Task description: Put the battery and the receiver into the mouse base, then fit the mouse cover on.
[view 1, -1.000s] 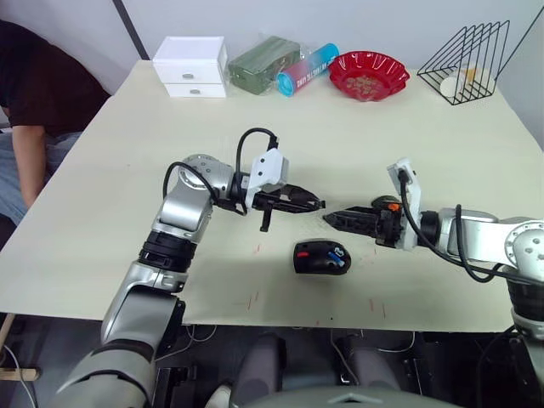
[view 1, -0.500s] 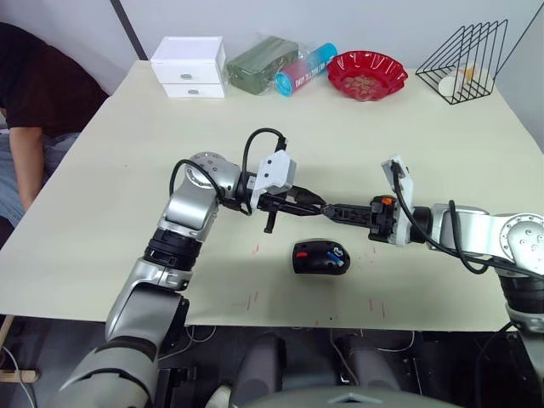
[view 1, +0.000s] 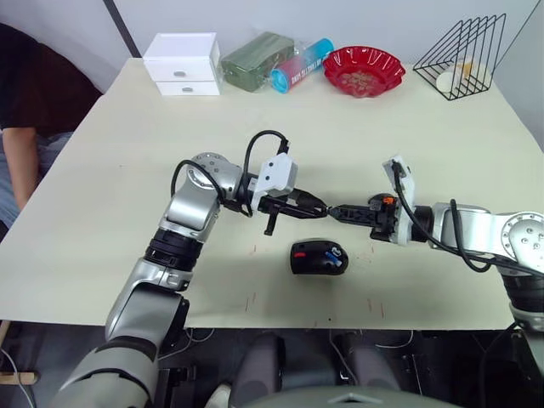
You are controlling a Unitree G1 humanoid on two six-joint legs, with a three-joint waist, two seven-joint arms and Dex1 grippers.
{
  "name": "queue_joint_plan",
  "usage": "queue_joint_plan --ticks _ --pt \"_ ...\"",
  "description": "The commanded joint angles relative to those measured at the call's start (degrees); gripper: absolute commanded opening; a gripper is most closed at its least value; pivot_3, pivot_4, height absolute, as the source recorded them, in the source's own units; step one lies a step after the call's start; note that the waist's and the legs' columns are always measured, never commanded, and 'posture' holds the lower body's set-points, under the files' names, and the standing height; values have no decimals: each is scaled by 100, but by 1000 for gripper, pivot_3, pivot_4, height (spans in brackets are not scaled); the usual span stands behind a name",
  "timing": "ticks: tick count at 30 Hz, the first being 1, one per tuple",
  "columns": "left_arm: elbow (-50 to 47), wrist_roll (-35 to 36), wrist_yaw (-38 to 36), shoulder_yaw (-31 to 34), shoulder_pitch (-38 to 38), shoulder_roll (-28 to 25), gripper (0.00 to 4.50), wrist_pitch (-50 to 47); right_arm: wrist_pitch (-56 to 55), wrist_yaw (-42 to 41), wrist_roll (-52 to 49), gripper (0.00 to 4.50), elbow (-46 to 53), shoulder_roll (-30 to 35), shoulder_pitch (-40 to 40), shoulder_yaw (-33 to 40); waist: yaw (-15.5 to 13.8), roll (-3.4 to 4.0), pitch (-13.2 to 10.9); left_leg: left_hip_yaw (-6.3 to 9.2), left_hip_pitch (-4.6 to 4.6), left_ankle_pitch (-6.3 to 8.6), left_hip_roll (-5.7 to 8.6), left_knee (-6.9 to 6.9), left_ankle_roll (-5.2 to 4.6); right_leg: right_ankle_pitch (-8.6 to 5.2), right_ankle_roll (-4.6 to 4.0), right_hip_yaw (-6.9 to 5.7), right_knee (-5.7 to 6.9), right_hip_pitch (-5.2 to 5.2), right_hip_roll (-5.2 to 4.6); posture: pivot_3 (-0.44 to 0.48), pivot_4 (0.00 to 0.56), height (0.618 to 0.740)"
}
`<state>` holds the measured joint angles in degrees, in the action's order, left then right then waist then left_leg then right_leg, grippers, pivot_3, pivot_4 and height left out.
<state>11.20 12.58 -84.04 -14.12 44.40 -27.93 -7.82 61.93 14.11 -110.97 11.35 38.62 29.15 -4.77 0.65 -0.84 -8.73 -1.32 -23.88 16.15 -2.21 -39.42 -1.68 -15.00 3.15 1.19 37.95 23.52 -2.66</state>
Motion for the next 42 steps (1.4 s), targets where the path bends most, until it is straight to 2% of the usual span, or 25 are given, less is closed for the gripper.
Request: queue_joint_plan --ticks 1,28,30,31,35,42 --pt "-208 84 -34 20 29 -66 89 81 -82 -40 -178 91 142 17 85 13 0 0 0 0 0 0 0 0 0 0 0 0 0 0 0 0 150 740" --pt "-307 115 -164 -8 -10 -100 89 188 55 -337 -203 91 252 116 36 -61 -1 0 0 -1 0 0 0 0 0 0 0 0 2 0 0 0 150 740" --pt "-303 113 -161 -3 -1 -92 89 192 84 -387 -203 726 261 134 37 -59 -1 0 0 -1 0 0 0 0 0 0 0 0 1 0 0 0 150 740" --pt "-301 113 -159 -1 2 -89 89 193 91 -402 -203 876 262 142 38 -61 -1 0 0 0 0 0 0 0 0 0 0 0 1 0 0 0 150 740" --pt "-284 117 -150 5 25 -75 89 195 97 -412 -203 2856 250 182 45 -71 -1 0 0 0 0 0 0 0 0 0 0 0 1 0 0 0 150 740" --pt "-227 129 -201 12 49 -88 89 238 137 -478 -203 2856 198 250 59 -68 -1 0 0 0 0 0 0 0 0 0 0 -1 2 0 0 0 150 740"
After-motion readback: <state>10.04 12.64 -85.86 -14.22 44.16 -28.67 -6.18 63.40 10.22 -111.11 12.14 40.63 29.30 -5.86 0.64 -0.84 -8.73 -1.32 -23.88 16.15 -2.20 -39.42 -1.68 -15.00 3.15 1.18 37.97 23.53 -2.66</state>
